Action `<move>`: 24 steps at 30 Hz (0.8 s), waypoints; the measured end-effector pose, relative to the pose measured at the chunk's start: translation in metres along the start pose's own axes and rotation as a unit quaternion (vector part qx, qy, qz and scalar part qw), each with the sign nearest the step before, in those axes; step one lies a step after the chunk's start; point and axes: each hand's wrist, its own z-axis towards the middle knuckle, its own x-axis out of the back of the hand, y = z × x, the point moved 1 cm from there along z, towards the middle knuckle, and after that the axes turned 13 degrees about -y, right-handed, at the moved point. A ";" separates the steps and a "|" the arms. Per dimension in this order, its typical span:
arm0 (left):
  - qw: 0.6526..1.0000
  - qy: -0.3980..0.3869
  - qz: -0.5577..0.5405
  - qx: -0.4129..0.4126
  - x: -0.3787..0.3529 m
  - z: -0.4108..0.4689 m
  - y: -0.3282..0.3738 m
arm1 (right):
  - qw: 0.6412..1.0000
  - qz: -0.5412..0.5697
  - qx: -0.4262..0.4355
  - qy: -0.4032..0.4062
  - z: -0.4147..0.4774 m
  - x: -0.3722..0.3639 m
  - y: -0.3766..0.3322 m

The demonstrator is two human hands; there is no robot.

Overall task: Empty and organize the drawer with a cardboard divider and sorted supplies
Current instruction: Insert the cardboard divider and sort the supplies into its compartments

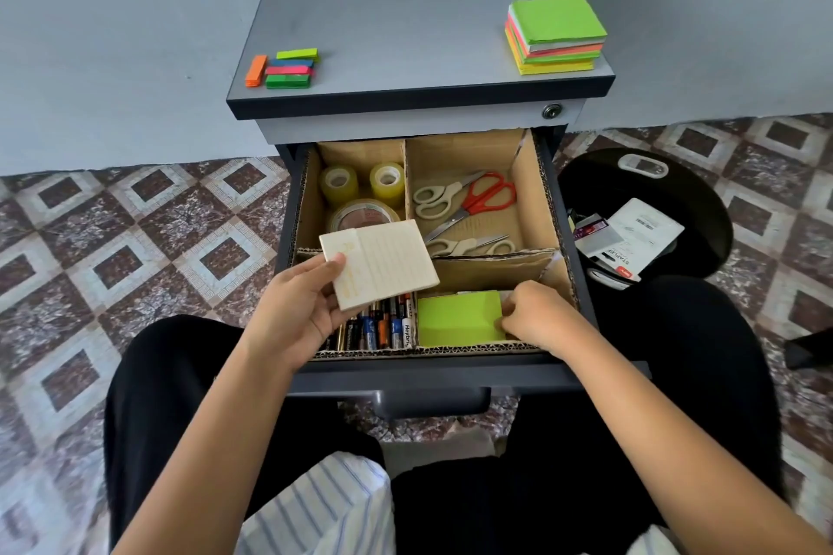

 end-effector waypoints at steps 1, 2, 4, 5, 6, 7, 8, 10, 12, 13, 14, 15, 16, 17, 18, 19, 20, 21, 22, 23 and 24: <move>1.000 -0.006 0.001 0.003 -0.003 0.000 -0.002 | 1.000 0.012 0.007 0.003 0.001 0.001 0.002; 1.000 -0.012 0.001 0.006 -0.006 0.000 -0.004 | 1.000 0.019 0.012 0.006 0.001 0.002 0.003; 1.000 -0.023 0.004 0.014 -0.012 0.000 -0.007 | 1.000 0.024 0.021 0.001 0.000 0.001 0.006; 0.999 -0.028 0.006 0.017 -0.016 0.001 -0.008 | 0.999 0.022 0.024 -0.005 0.000 0.001 0.007; 0.999 -0.034 0.007 0.020 -0.019 0.001 -0.009 | 0.999 0.023 0.027 -0.007 -0.001 0.001 0.007; 0.999 -0.040 0.008 0.022 -0.023 0.001 -0.011 | 0.999 0.029 0.031 -0.005 -0.002 0.002 0.006; 0.999 -0.046 0.010 0.025 -0.026 0.002 -0.012 | 0.999 0.040 0.036 0.001 -0.003 0.003 0.006; 0.998 -0.052 0.022 0.036 -0.033 0.003 -0.015 | 0.996 0.068 0.047 0.028 -0.007 0.006 0.006; 0.996 -0.059 0.037 0.055 -0.040 0.005 -0.020 | 0.990 0.107 0.058 0.072 -0.011 0.011 0.010; 0.994 -0.067 0.046 0.067 -0.044 0.006 -0.023 | 0.984 0.131 0.067 0.095 -0.013 0.013 0.013; 0.992 -0.076 0.055 0.080 -0.048 0.007 -0.026 | 0.978 0.154 0.078 0.116 -0.016 0.018 0.016; 0.990 -0.083 0.063 0.094 -0.051 0.008 -0.029 | 0.972 0.176 0.090 0.129 -0.021 0.022 0.019; 0.988 -0.088 0.069 0.107 -0.056 0.010 -0.032 | 0.966 0.197 0.099 0.137 -0.027 0.026 0.022; 0.986 -0.091 0.072 0.118 -0.060 0.012 -0.035 | 0.960 0.214 0.106 0.145 -0.034 0.031 0.023; 0.985 -0.094 0.074 0.127 -0.064 0.014 -0.037 | 0.954 0.224 0.114 0.163 -0.041 0.036 0.025; 0.983 -0.095 0.076 0.134 -0.069 0.017 -0.040 | 0.948 0.225 0.121 0.189 -0.047 0.040 0.027; 0.983 -0.095 0.078 0.139 -0.073 0.019 -0.041 | 0.945 0.217 0.129 0.210 -0.050 0.043 0.028; 0.982 -0.092 0.080 0.142 -0.075 0.021 -0.042 | 0.946 0.204 0.136 0.213 -0.051 0.044 0.029; 0.983 -0.088 0.081 0.141 -0.076 0.022 -0.043 | 0.951 0.190 0.141 0.198 -0.050 0.042 0.028; 0.984 -0.083 0.080 0.138 -0.076 0.023 -0.042 | 0.958 0.180 0.141 0.172 -0.048 0.038 0.026; 0.984 -0.078 0.082 0.135 -0.075 0.023 -0.041 | 0.965 0.174 0.135 0.146 -0.042 0.034 0.026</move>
